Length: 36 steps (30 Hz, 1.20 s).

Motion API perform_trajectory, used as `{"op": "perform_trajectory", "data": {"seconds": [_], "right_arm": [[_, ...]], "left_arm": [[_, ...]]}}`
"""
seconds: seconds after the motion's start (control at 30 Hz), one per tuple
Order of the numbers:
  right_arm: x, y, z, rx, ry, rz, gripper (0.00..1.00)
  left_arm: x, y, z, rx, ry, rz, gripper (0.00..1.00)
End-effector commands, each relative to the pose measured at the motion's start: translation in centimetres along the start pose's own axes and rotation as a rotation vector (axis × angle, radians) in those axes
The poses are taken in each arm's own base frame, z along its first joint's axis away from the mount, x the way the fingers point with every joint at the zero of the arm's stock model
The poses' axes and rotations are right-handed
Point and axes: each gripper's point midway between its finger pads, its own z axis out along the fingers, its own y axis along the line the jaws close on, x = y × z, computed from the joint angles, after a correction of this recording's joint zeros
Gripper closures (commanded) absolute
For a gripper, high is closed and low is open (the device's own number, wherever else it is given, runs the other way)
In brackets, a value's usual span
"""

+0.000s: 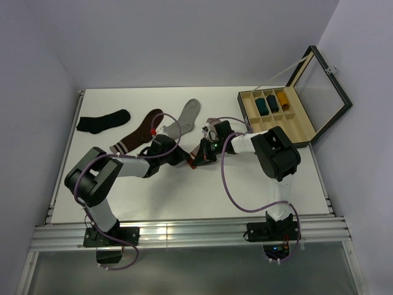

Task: Roll the socks
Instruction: Roll the sock at the center of the board.

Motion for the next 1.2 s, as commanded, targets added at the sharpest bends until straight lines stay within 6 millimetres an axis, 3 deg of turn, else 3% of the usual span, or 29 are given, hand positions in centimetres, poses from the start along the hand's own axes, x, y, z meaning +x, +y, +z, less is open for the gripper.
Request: {"op": "perform_trajectory", "data": {"seconds": [0.0,0.1,0.33,0.63,1.17], "right_arm": [[-0.4,-2.3,0.3,0.086,-0.023,0.021,1.00],[-0.4,-2.4,0.3,0.087,-0.022,0.020,1.00],[-0.5,-2.3,0.2,0.088,-0.025,0.015,1.00],[-0.5,-2.2,0.0,0.094,-0.030,0.008,1.00],[-0.6,-2.3,0.0,0.098,-0.030,0.006,1.00]], "left_arm": [[-0.6,-1.0,-0.4,0.060,-0.026,-0.009,0.89],[-1.9,-1.6,-1.9,0.068,-0.093,0.004,0.88],[-2.6,-0.4,-4.0,-0.010,-0.138,-0.001,0.84],[-1.1,1.0,-2.6,-0.059,-0.064,-0.015,0.64],[-0.8,-0.5,-1.1,0.026,-0.035,-0.017,0.76]]}}
